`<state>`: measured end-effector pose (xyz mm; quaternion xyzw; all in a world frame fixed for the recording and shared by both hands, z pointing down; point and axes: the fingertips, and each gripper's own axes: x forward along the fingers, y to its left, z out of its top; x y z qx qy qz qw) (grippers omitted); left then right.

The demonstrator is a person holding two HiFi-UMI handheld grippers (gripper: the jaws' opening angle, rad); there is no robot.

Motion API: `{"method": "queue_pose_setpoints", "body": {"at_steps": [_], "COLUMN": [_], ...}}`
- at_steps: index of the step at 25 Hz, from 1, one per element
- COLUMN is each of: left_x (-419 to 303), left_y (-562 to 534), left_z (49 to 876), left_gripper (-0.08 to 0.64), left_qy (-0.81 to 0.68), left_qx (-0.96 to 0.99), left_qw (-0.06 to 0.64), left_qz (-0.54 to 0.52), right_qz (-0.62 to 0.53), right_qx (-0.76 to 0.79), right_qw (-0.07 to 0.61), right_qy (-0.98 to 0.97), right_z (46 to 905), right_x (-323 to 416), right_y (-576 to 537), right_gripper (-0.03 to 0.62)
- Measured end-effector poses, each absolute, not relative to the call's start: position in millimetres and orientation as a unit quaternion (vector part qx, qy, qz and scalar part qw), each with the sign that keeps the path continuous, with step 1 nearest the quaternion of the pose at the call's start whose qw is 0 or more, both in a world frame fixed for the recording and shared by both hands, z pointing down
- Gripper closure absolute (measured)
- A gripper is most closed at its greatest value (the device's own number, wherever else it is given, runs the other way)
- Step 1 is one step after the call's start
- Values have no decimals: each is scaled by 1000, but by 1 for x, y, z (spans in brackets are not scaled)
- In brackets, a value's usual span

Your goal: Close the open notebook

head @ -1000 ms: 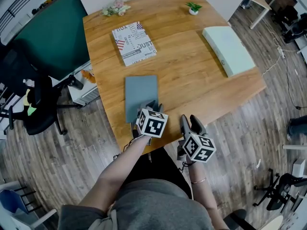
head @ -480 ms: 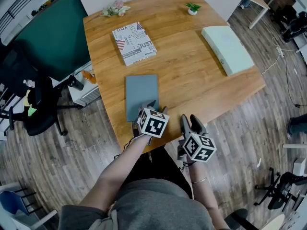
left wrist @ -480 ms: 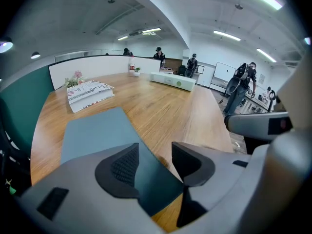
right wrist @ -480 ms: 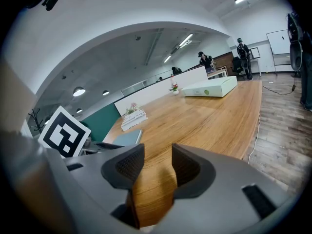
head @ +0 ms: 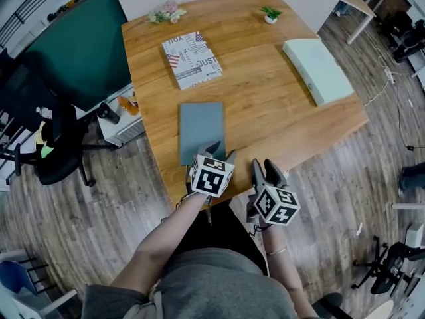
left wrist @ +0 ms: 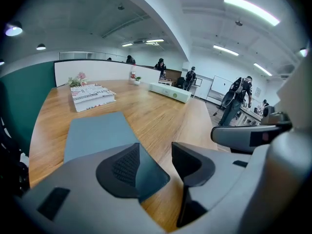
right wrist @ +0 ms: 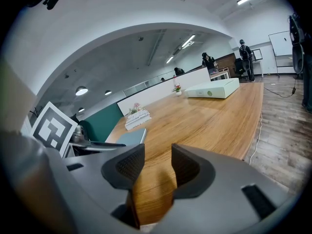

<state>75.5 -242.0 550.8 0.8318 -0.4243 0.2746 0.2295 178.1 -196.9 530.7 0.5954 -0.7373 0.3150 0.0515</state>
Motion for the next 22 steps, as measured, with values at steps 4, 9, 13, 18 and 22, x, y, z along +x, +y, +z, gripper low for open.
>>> {"method": "queue_pose_setpoints", "body": {"at_steps": [4, 9, 13, 18, 22], "left_x": [69, 49, 29, -2, -31], "left_y": [-240, -239, -236, -230, -225], "left_z": [535, 518, 505, 484, 471], "left_gripper": [359, 402, 434, 462, 492], "left_qy": [-433, -454, -476, -504, -530], "left_qx": [840, 842, 837, 831, 821], "left_qw": [220, 205, 201, 180, 169], "left_qz": [240, 208, 181, 151, 131], "right_qz": [302, 283, 263, 241, 227], "right_qx": [587, 577, 568, 558, 554], "right_qw": [51, 37, 29, 20, 15], "right_qy": [-750, -765, -780, -794, -801], "right_z": [523, 503, 486, 465, 454], "right_x": [169, 156, 145, 133, 124], "right_y": [-198, -201, -202, -201, -200], "right_gripper": [430, 434, 442, 469, 493]}}
